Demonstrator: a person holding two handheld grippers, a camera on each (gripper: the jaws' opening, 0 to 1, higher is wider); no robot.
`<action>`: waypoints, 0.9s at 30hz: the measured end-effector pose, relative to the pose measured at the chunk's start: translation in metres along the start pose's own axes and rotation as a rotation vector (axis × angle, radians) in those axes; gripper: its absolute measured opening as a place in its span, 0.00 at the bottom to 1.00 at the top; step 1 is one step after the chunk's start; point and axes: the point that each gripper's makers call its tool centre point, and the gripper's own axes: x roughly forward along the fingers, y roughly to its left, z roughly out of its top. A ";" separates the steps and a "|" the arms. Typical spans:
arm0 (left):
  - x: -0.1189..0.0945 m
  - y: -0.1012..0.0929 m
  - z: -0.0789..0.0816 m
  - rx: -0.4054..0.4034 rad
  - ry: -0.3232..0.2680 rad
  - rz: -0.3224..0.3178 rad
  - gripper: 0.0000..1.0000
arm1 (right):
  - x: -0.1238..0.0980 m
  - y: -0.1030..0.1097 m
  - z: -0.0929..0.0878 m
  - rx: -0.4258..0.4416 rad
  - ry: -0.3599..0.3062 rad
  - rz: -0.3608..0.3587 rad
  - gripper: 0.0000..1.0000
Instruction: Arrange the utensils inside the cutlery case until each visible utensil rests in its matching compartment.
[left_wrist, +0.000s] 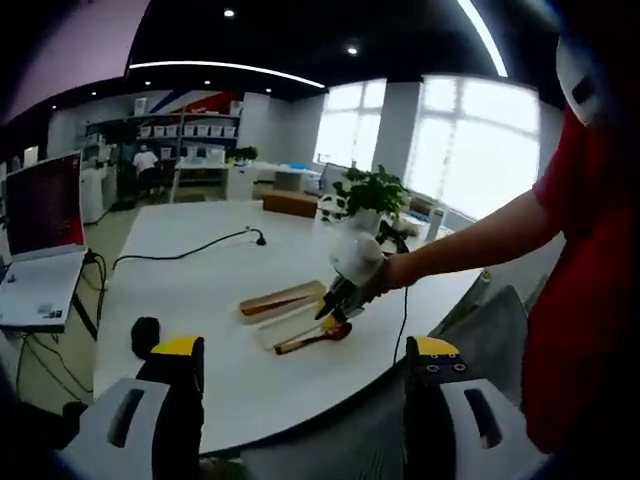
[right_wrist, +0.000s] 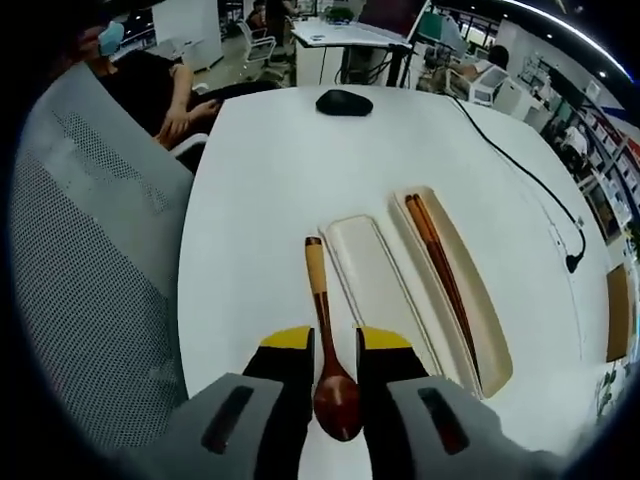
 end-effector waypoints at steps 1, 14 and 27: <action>0.000 0.002 -0.002 0.001 0.002 0.007 0.84 | 0.002 0.001 -0.001 -0.003 0.005 0.009 0.12; -0.007 0.015 -0.012 0.002 0.021 0.067 0.82 | 0.017 0.004 -0.013 -0.066 0.087 0.036 0.12; -0.011 0.015 -0.019 0.009 0.047 0.079 0.81 | 0.032 0.009 -0.016 -0.112 0.137 0.067 0.11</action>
